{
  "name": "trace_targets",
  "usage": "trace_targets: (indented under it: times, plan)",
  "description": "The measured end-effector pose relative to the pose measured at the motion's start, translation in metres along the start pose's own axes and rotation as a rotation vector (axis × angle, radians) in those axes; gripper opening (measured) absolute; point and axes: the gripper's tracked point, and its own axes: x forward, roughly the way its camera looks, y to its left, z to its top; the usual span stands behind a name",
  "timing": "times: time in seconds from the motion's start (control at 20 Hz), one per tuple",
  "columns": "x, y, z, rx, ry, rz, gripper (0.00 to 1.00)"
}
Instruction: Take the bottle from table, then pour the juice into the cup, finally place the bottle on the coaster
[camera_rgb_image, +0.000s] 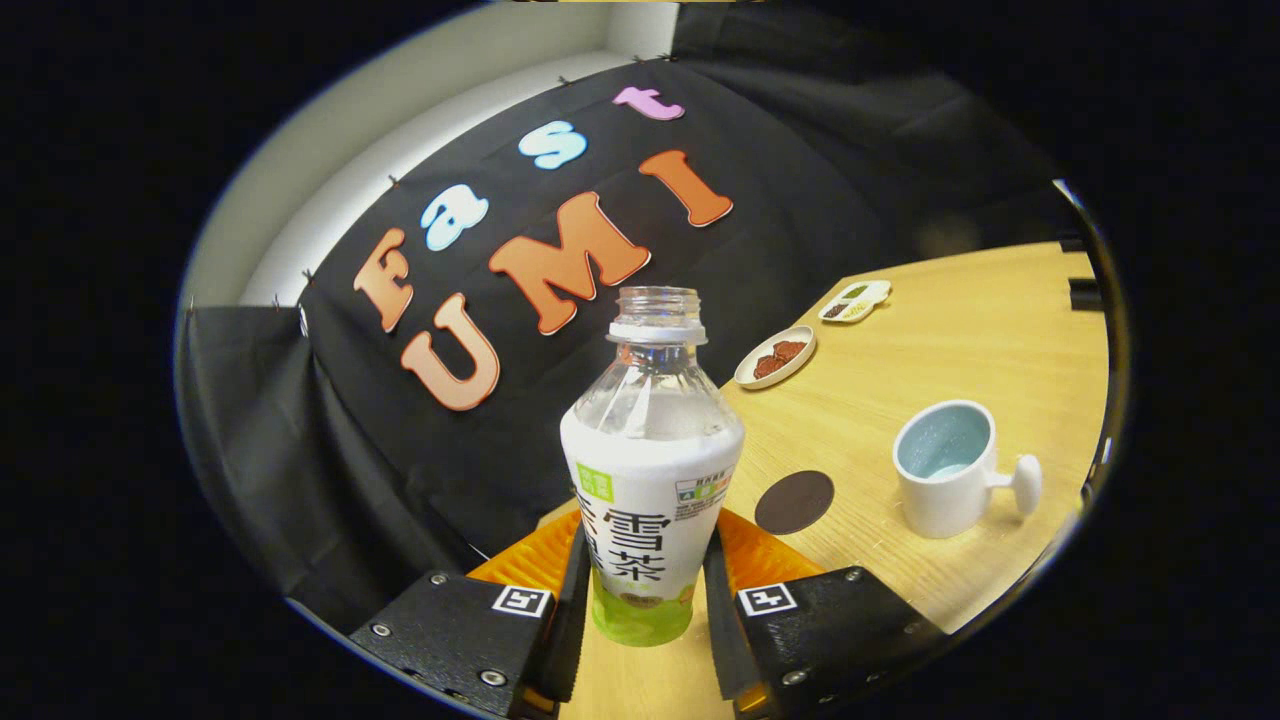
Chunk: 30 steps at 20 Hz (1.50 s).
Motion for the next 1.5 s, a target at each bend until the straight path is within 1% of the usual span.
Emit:
trace_targets:
  times: [0.15, 0.3, 0.45, 0.55, 0.9, 1.2, 1.5]
  plan:
    - [0.007, 0.003, 0.008, 0.124, 0.005, 0.010, 0.54]
    - [0.004, -0.002, 0.013, 0.250, 0.000, 0.019, 0.54]
    - [0.006, -0.002, 0.019, 0.396, -0.020, 0.040, 0.54]
    - [0.005, -0.003, 0.021, 0.468, -0.015, 0.056, 0.54]
    - [0.003, -0.005, 0.031, 0.636, -0.012, 0.088, 0.54]
    - [0.005, -0.004, 0.037, 0.737, -0.007, 0.089, 0.53]
    - [0.004, -0.007, 0.034, 0.823, 0.010, 0.085, 0.53]
